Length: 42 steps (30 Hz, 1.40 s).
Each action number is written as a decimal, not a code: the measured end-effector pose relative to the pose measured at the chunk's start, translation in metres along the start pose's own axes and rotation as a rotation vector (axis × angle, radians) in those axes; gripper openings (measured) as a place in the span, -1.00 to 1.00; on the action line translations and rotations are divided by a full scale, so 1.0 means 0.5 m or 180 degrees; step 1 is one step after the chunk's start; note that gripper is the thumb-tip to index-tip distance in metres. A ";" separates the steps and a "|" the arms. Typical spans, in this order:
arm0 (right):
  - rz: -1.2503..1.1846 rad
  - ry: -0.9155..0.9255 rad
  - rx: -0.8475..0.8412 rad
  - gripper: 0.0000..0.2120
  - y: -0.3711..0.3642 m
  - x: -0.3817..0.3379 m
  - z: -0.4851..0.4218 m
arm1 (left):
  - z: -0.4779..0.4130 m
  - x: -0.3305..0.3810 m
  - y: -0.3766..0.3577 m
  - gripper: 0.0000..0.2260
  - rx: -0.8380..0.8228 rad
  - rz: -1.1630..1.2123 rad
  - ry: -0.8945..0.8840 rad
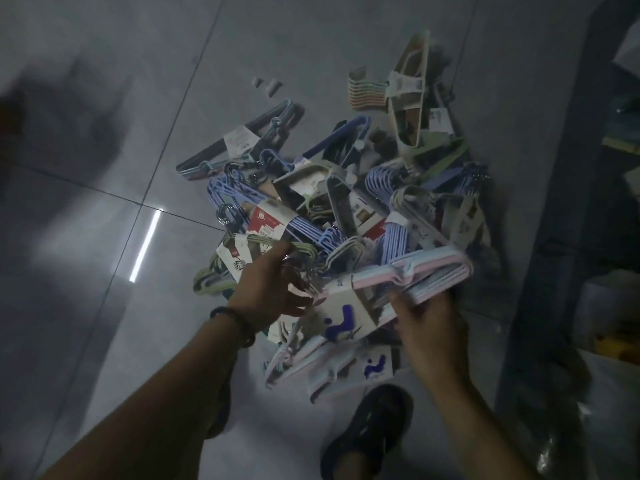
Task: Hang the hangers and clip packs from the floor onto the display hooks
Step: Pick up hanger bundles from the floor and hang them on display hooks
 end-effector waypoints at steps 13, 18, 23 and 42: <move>0.3094 0.2611 -0.0928 -0.36 -0.144 -0.055 -0.097 | -0.096 -0.068 -0.040 -0.69 0.0316 -0.0813 -0.0246; 0.4123 0.2452 -0.1349 -0.46 -0.184 -0.086 -0.128 | -0.064 -0.075 -0.063 -0.65 0.1190 -0.1123 -0.0779; 0.4068 0.2452 -0.1879 -0.60 -0.176 -0.101 -0.140 | 0.025 -0.184 -0.066 -0.47 0.1351 -0.1157 0.0253; 0.0815 0.0341 -0.1477 -0.77 0.171 -0.166 0.066 | 0.280 0.026 -0.107 -0.46 0.1105 0.2466 0.1276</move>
Point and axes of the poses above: each hand's wrist, its own z-axis away from the middle knuckle, its own y-axis out of the back of the hand, x = y × z, the point moved 2 cm from there along -z, towards the middle knuckle, and after that the axes turned 9 degrees about x, right-handed, at the moved point
